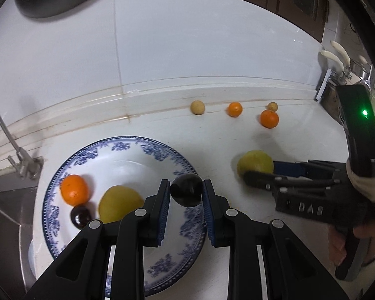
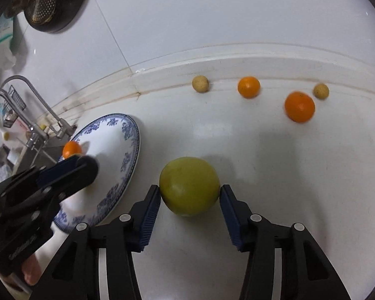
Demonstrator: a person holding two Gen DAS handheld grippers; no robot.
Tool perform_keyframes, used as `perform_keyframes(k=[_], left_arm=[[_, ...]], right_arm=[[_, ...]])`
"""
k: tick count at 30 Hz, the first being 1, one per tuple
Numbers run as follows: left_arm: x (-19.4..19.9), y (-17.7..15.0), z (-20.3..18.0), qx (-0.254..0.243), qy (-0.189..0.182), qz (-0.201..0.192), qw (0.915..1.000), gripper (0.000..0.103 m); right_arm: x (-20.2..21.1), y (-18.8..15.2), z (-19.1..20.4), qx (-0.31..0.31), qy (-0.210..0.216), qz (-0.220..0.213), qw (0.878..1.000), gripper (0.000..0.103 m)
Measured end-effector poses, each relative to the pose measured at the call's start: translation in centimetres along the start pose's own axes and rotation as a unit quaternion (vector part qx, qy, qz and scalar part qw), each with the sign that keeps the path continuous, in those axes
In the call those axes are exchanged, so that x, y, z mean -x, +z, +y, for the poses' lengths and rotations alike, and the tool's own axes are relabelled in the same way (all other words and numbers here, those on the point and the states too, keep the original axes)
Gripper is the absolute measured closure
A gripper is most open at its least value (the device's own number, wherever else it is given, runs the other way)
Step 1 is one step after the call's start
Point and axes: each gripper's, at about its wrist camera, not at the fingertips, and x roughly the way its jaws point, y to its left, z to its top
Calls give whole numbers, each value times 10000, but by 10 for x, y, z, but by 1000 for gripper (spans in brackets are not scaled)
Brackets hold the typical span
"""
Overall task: Organize fruits
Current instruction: 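Carry the plum and green pear onto the plate and open both tools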
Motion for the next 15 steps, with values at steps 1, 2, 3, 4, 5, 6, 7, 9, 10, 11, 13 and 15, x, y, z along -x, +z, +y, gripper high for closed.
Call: perform_keyframes(k=[1,2,3,4,5,6,7,9,10,11,13,15], left_arm=[[1,0,0,-18,26,-4,10000,77],[2,0,0,-37,23,-9,10000,77],[3,0,1,-46,5,-12,10000,77],[3,-1,1,-45,1,-11,10000,77],[4,-1,2,-36,-6,-16,10000,77],[4,0,3,-25,-14,-14,10000,77],[4,0,4,-5,-31,-13,10000,77],[5,1,5,-15,-31,-30,10000,77],[6,1,4,-38,-26,-44,10000,77],[6,1,5,-49,-40,-56,10000,77],[9,2,4,-62,-62,-73,9999,77],[11,3,5,-63,-79,-95,9999,77]], right_arm=[[-1,2,1,-20,6,1,10000,54],[-1,2,2,32,-15,-9,10000,54],[-1,2,3,92,-54,-21,9999,54],[0,1,5,123,-93,-34,9999,55],[1,0,7,154,-129,-65,9998,55],[1,-1,9,152,-165,-90,9997,55],[3,-1,9,147,-195,-118,9996,55],[6,-2,10,136,-257,-184,9994,55],[8,-1,11,137,-280,-196,9993,55],[10,-1,11,132,-277,-224,9993,55],[14,0,12,112,-298,-298,9990,55],[22,1,14,82,-255,-398,9988,55]])
